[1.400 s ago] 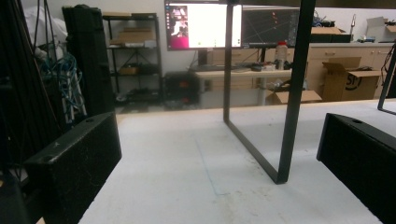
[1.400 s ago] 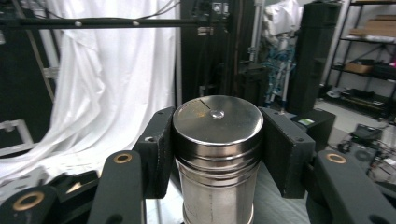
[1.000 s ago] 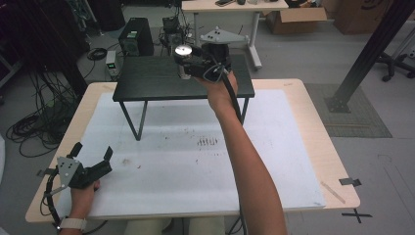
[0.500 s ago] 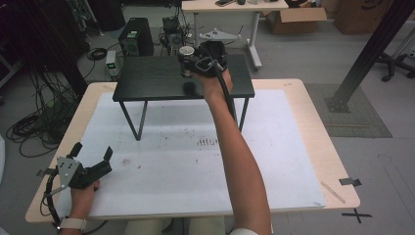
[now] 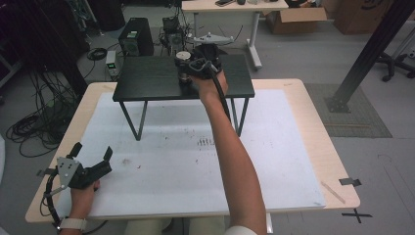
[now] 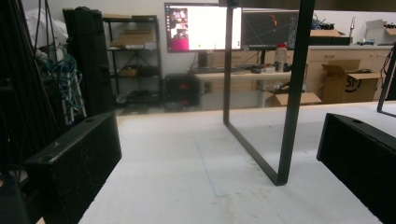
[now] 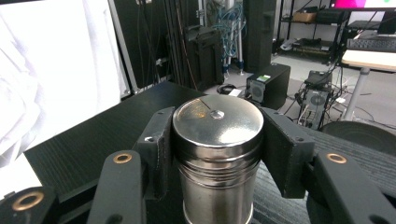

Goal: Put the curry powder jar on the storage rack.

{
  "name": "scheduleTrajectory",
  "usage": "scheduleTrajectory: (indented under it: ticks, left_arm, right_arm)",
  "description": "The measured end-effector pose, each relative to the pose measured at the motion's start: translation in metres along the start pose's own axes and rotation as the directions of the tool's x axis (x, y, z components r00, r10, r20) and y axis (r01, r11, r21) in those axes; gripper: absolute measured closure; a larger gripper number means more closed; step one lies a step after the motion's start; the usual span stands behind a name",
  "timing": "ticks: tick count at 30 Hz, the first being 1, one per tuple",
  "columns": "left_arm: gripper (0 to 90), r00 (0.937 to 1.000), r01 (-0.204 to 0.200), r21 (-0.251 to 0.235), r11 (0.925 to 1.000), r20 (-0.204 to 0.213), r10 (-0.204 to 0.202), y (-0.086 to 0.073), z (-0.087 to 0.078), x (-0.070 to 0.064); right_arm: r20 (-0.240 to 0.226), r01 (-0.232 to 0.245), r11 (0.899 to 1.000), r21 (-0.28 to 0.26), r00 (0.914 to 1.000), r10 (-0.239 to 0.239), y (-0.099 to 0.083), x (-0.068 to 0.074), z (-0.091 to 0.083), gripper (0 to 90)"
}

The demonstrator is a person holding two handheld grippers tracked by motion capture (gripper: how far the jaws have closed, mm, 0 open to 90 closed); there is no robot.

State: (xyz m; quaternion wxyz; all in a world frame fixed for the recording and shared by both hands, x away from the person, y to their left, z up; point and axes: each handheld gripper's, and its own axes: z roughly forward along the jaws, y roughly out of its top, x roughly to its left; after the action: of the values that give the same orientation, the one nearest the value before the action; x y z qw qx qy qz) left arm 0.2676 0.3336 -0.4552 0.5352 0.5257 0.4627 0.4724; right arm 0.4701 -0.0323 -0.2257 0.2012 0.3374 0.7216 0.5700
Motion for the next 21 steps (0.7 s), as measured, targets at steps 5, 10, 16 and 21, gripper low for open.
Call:
scheduleTrajectory:
  ticks: [5,10,16,21]
  left_arm:
    - [0.2,1.0,0.0,0.0,1.0,0.0,0.0,0.0,0.0,0.0]
    - [0.2,1.0,0.0,-0.001,1.0,0.0,0.0,0.0,0.0001,-0.0002]
    - [0.2,1.0,-0.001,0.0,1.0,0.0,0.001,0.0,0.0001,-0.0003]
    - [0.2,1.0,-0.003,-0.001,1.0,0.0,0.003,0.0,0.0,-0.0002]
  right_arm:
    - [-0.003,-0.01,1.0,0.003,0.9999,0.01,-0.0035,-0.0014,0.001,48.5]
    - [-0.011,-0.01,1.0,0.005,0.9999,0.01,-0.0037,-0.0017,0.0009,47.9]
    - [-0.021,-0.006,1.0,-0.005,0.9998,0.006,-0.0026,0.0002,0.0003,43.0]
    - [-0.006,0.001,1.0,-0.015,1.0,-0.001,-0.0016,0.0022,-0.0017,34.5]
